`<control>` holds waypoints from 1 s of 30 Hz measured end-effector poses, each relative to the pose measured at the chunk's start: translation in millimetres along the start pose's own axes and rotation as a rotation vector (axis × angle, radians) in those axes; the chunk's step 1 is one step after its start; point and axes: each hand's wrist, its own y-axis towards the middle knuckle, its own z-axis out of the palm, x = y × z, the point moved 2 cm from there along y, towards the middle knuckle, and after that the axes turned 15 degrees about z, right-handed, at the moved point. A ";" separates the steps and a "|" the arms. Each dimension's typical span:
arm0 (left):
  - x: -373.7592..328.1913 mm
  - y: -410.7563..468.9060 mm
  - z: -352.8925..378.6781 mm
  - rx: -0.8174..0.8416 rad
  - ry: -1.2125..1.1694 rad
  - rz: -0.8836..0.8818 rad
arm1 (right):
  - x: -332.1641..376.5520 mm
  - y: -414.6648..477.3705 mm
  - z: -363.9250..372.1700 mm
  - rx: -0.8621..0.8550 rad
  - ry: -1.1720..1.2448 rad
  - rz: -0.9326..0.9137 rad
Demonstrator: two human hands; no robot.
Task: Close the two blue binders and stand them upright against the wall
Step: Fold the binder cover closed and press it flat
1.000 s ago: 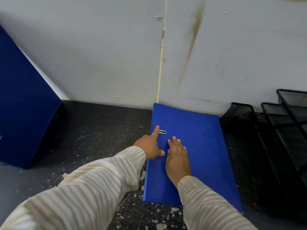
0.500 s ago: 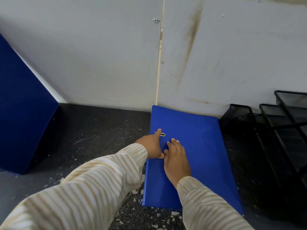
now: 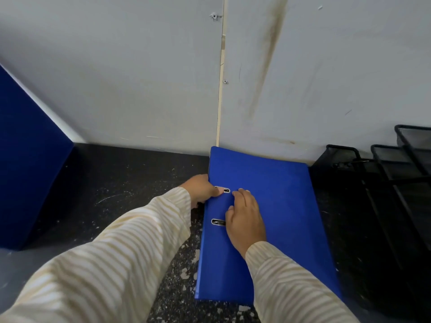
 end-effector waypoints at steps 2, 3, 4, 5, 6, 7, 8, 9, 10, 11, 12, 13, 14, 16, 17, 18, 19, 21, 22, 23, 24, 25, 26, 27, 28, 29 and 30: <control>3.0 0.1 -2.2 0.032 0.011 -0.068 | -0.9 -0.7 1.2 0.001 0.024 0.004; 4.3 1.8 -1.8 0.027 0.006 -0.096 | -1.1 -0.4 1.9 -0.001 0.031 0.005; 4.8 4.2 0.1 0.013 0.005 -0.110 | -2.2 -0.2 2.2 -0.001 0.032 0.007; 4.4 6.0 0.6 -0.003 0.014 -0.109 | -1.3 -0.5 1.9 -0.001 0.033 0.005; 3.4 7.5 2.4 -0.011 0.031 -0.099 | -1.3 -0.5 1.9 0.003 0.030 0.005; 1.8 8.7 4.0 -0.022 0.060 -0.083 | -1.1 -0.6 1.9 0.006 0.025 0.006; 0.8 10.8 4.7 -0.036 0.095 -0.065 | -1.2 -0.5 1.9 0.010 0.017 0.006; 0.4 13.1 5.0 -0.052 0.126 -0.049 | -1.6 -0.3 2.1 0.012 0.006 0.004; 0.4 14.7 4.8 -0.068 0.144 -0.036 | -1.9 -0.1 2.8 0.013 -0.002 0.001; 0.4 16.0 5.3 -0.076 0.147 -0.027 | -2.0 0.0 3.3 0.011 -0.005 -0.002; 1.2 16.9 5.8 -0.081 0.144 -0.022 | -2.1 0.0 3.5 0.009 -0.005 -0.003; 2.1 17.0 6.0 -0.084 0.134 -0.017 | -2.1 0.0 3.5 0.006 -0.002 -0.004; 4.1 18.0 5.8 -0.087 0.113 -0.012 | -2.0 0.1 3.3 0.005 0.001 -0.005; 5.2 16.9 5.4 -0.083 0.048 -0.005 | -2.4 -0.1 3.1 0.006 0.010 -0.007; 5.1 16.3 4.9 -0.078 0.021 -0.010 | -2.6 -0.2 3.1 0.008 0.013 -0.009; 5.9 17.7 4.2 -0.067 0.009 -0.018 | -2.8 -0.2 3.3 0.010 0.015 -0.009; 5.2 18.9 3.8 -0.052 0.014 -0.029 | -3.2 0.2 3.8 0.010 0.017 -0.011; -0.1 18.3 3.6 -0.038 0.047 -0.047 | -4.3 0.5 5.1 0.006 0.018 -0.012; -2.1 18.9 3.8 -0.036 0.075 -0.049 | -4.5 0.5 5.6 0.003 0.018 -0.013; -3.2 20.0 4.1 -0.035 0.108 -0.044 | -4.6 0.5 6.1 0.002 0.020 -0.012; -2.8 21.8 4.5 -0.041 0.134 -0.041 | -4.6 0.6 6.4 -0.001 0.024 -0.013; -2.5 22.6 5.1 -0.049 0.151 -0.036 | -4.5 0.8 6.3 -0.003 0.029 -0.013; -0.8 23.1 5.6 -0.059 0.149 -0.042 | -4.3 1.0 6.1 -0.006 0.036 -0.012; 1.1 22.8 6.0 -0.072 0.132 -0.046 | -4.0 1.1 5.4 -0.007 0.045 -0.012; 2.3 21.0 6.4 -0.085 0.111 -0.050 | -4.1 0.8 4.8 -0.006 0.049 -0.012; 3.9 18.8 6.9 -0.099 0.094 -0.055 | -4.7 0.9 4.4 0.001 0.046 -0.012; 7.1 17.5 7.8 -0.117 0.077 -0.058 | -5.0 0.8 4.0 0.010 0.034 -0.017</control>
